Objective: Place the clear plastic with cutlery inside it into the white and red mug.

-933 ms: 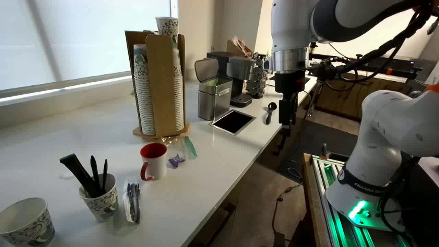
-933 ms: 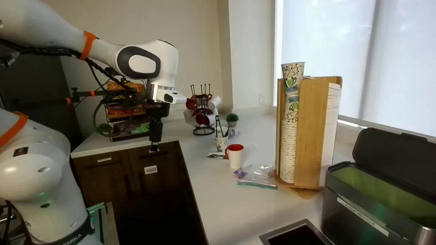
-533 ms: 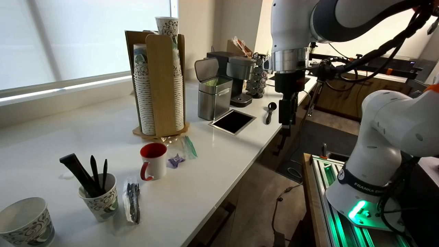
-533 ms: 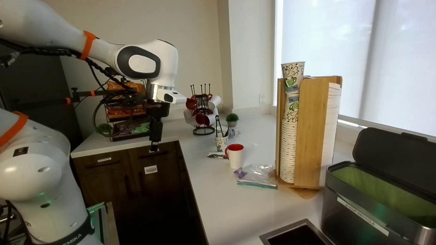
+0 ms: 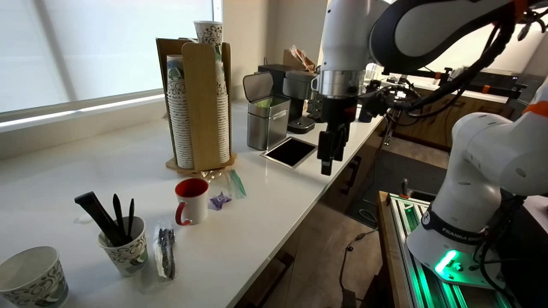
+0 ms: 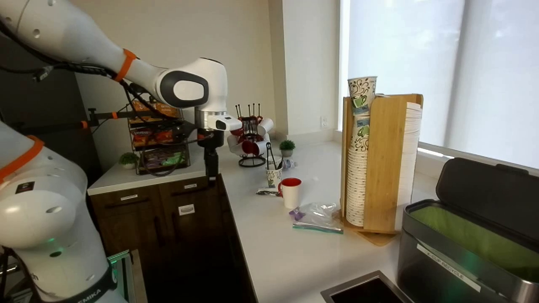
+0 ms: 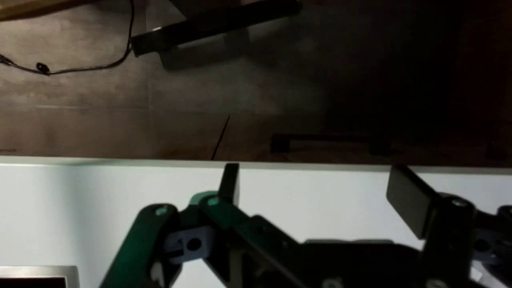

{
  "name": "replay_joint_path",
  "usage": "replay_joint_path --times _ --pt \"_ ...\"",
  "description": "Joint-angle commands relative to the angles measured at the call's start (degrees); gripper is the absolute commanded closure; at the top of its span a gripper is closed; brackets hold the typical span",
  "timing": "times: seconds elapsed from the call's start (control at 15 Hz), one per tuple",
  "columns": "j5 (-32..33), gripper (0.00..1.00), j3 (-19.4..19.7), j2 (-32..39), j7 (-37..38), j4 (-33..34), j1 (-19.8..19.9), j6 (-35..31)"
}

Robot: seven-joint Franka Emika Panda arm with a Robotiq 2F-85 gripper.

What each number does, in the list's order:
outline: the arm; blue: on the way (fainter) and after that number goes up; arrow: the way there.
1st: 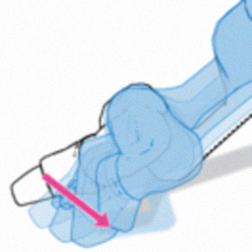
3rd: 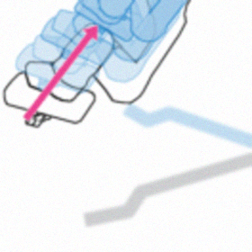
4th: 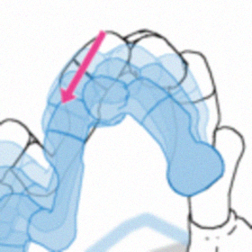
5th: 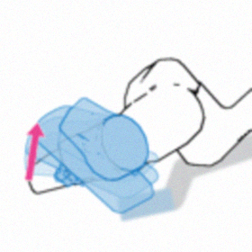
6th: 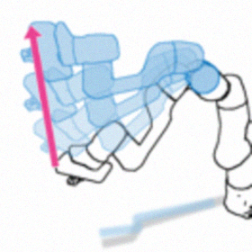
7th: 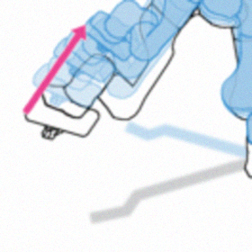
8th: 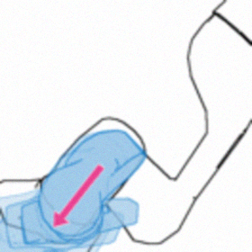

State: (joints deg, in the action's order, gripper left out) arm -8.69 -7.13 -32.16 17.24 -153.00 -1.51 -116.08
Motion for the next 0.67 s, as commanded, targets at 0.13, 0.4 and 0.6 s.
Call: replay_joint_path --times 0.13,0.4,0.6 --pt "1.15 0.00 -6.92 17.27 17.90 7.63 1.03 -16.99" --pt "2.06 0.00 -5.53 19.04 21.85 8.71 -0.97 -18.14" --pt "2.24 0.00 -4.90 20.93 22.07 9.99 -1.29 -18.10"
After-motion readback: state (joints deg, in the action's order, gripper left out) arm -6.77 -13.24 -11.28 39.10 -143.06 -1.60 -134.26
